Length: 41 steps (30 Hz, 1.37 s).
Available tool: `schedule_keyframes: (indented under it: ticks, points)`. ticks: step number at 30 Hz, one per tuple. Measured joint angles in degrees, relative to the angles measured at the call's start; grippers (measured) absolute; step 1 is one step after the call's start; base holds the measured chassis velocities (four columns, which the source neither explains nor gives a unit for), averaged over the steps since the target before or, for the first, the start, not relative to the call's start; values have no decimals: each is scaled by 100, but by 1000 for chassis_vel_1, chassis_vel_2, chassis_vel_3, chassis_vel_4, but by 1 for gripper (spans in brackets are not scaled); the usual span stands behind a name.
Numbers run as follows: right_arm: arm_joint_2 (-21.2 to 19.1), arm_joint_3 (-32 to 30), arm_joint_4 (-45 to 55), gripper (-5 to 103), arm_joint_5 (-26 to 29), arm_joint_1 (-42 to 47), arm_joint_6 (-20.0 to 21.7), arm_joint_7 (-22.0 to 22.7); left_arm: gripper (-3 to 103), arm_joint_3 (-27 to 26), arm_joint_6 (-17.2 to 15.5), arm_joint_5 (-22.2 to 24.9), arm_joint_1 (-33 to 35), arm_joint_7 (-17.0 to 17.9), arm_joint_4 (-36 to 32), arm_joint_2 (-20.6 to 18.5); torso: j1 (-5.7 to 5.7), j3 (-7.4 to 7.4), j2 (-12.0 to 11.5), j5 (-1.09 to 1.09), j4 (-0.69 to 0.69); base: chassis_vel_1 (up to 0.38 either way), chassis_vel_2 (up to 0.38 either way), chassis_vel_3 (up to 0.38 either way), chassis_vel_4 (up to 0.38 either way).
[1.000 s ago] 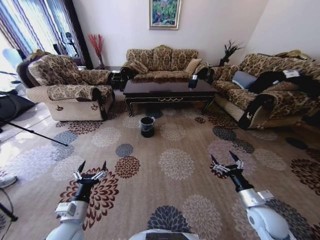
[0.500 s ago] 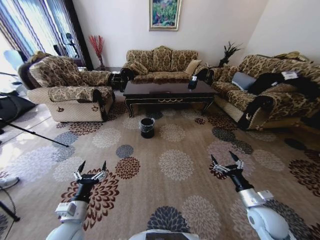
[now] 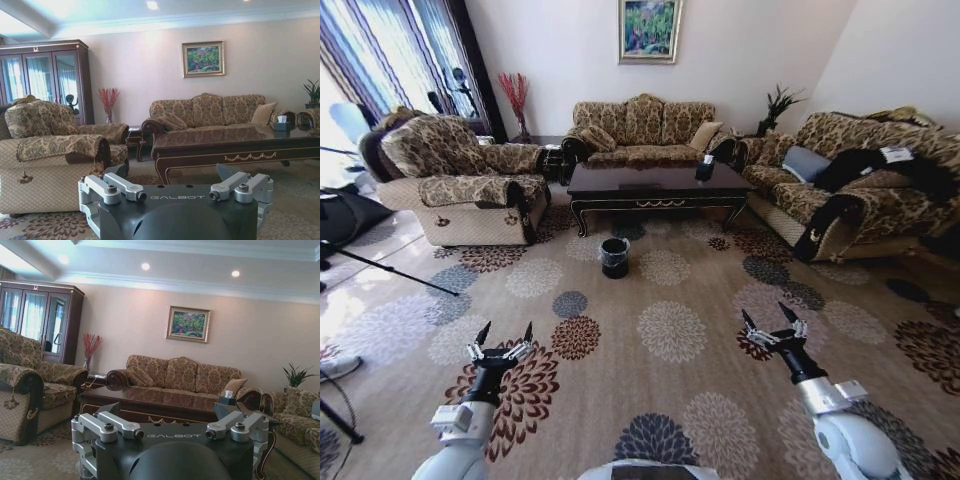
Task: Move to the front of the table and pick up the trash from the floor, then place it into the trash bin.
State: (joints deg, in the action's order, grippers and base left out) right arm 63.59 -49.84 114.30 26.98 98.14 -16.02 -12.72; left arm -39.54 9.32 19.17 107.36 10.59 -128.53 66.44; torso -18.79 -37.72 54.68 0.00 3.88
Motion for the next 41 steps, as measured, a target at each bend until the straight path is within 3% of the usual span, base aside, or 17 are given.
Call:
schedule_keyframes:
  ticks: [28, 41]
  points:
    - [0, 0, 0, 100, 0, 0, 0, 0, 100, 0, 0, 0, 0, 0, 0, 0, -338, -425, 765, 0, 0, 0, 0, 0, 0]
    - [0, 0, 0, 100, 0, 0, 0, 0, 100, 0, 0, 0, 0, 0, 0, 0, -368, -452, 820, 0, 0, 0, 0, 0, 0]
